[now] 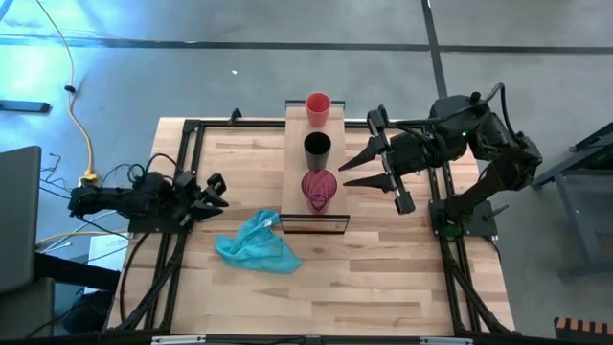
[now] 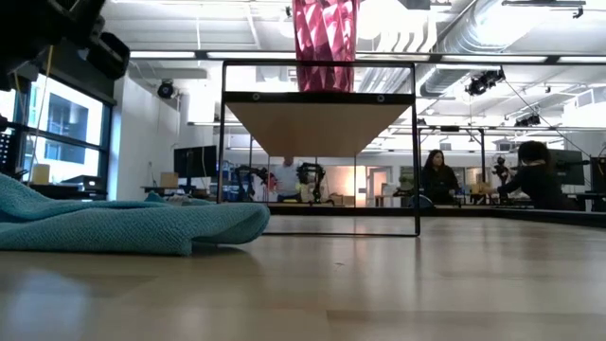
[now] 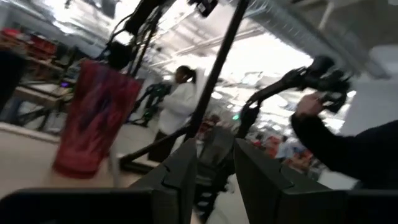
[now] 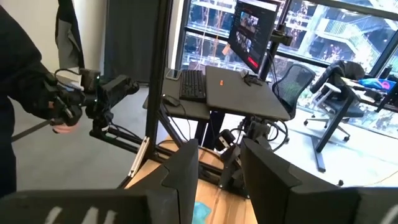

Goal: Stack small to large cups/mugs on shelf
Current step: Return to Home Position

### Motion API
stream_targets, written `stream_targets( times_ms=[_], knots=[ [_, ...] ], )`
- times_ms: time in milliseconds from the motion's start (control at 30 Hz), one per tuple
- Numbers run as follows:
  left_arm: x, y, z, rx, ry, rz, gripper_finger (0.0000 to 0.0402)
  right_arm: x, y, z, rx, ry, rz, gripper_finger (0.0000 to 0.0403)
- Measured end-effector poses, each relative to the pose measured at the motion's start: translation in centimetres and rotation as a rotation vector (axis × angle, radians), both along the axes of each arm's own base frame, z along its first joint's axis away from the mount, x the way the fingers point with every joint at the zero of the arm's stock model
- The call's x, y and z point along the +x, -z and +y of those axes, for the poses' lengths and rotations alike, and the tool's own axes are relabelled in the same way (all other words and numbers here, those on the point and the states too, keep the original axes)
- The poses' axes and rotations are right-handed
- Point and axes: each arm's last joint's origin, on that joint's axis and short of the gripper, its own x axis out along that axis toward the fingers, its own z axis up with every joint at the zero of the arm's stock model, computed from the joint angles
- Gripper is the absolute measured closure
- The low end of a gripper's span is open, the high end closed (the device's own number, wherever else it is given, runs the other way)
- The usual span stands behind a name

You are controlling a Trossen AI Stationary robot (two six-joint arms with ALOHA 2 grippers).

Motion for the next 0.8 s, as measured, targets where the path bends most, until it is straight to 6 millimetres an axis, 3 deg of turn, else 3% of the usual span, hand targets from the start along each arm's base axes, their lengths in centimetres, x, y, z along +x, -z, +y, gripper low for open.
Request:
stream_targets(
  times_ms=[467,800],
  knots=[
    [0.6,2.0,0.5,0.043,-0.192,0.200,0.0305,0.0,0.0,0.0,0.027,0.004,0.008,0.0288],
    [0.7,3.5,0.7,0.068,-0.235,0.354,0.0305,0.0,0.1,0.0,0.026,0.005,0.017,0.0288]
  ],
)
